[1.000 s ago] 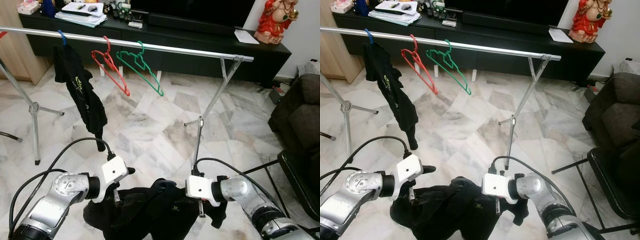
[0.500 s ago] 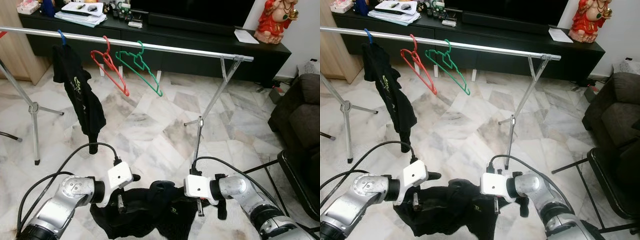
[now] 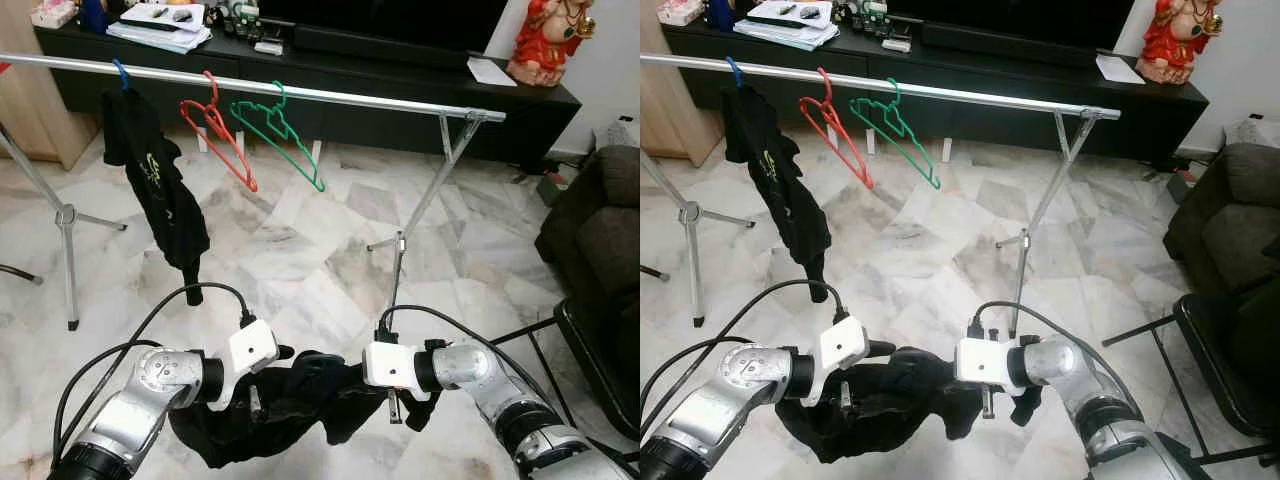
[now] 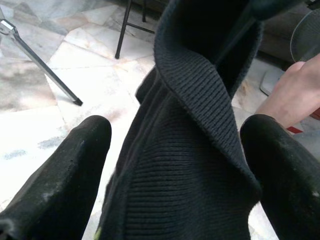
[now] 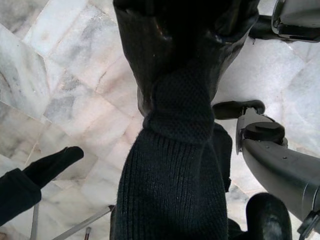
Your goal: Hang hanger
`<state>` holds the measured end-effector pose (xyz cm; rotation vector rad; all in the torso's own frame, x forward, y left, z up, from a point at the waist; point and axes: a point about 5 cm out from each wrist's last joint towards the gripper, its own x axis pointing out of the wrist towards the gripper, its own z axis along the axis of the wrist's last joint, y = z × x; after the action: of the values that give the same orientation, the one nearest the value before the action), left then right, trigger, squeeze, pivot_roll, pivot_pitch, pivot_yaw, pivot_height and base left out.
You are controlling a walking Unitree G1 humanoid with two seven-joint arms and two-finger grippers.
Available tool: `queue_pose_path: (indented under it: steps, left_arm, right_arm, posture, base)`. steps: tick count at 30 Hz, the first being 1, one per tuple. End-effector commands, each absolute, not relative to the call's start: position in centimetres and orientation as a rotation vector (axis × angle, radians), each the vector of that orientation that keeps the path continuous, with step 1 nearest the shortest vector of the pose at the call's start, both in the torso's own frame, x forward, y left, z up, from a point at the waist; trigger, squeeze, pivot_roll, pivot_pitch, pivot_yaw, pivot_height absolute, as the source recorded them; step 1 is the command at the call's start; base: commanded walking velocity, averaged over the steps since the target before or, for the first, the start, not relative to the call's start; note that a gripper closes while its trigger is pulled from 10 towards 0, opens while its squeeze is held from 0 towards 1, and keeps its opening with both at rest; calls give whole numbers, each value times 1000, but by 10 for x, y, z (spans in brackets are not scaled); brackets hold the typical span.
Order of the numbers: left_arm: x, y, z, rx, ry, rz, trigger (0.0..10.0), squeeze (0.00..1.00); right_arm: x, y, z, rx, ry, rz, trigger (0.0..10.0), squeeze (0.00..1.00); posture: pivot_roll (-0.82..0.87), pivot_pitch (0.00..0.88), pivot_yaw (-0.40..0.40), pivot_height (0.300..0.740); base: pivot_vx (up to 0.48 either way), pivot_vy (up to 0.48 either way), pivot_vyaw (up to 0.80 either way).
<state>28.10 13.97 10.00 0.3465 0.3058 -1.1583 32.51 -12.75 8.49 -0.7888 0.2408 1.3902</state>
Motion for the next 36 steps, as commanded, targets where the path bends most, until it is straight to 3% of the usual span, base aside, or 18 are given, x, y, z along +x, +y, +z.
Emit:
queue_pose_path:
  steps: [1, 3, 5, 6, 7, 8, 9, 36]
  left_arm:
    - [281, 135, 98, 358, 317, -1170, 10000, 0]
    - [282, 135, 97, 360, 320, -1155, 10000, 0]
    - [283, 136, 95, 350, 321, -1129, 8235, 0]
    - [284, 136, 95, 345, 318, -1119, 2392, 0]
    - [284, 136, 95, 345, 318, -1119, 2392, 0]
    - [284, 136, 95, 344, 315, -1115, 1608, 0]
    - [284, 136, 95, 342, 312, -1111, 118, 0]
    - [279, 141, 91, 259, 282, -1087, 0, 0]
  right_arm:
    - [330, -125, 95, -787, 182, 1372, 0, 0]
    - [331, -125, 96, -784, 177, 1367, 0, 0]
    - [332, -125, 97, -781, 173, 1355, 0, 0]
    - [332, -125, 97, -780, 172, 1353, 0, 0]
    - [332, -125, 97, -780, 172, 1353, 0, 0]
    - [332, -125, 98, -780, 171, 1353, 0, 0]
    - [332, -125, 98, -779, 171, 1352, 0, 0]
    - [340, -135, 106, -692, 150, 1253, 0, 0]
  posture:
    - [30, 153, -135, 740]
    - [31, 155, -133, 740]
    - [31, 155, -132, 740]
    - [32, 156, -132, 740]
    - [32, 156, -132, 740]
    - [32, 156, -132, 740]
    - [32, 156, -132, 740]
    - [31, 163, -130, 740]
  base:
    - [0, 0, 0]
    - [0, 0, 0]
    - [0, 0, 0]
    - [0, 0, 0]
    - [0, 0, 0]
    - [0, 0, 0]
    - [0, 0, 0]
    - [0, 0, 0]
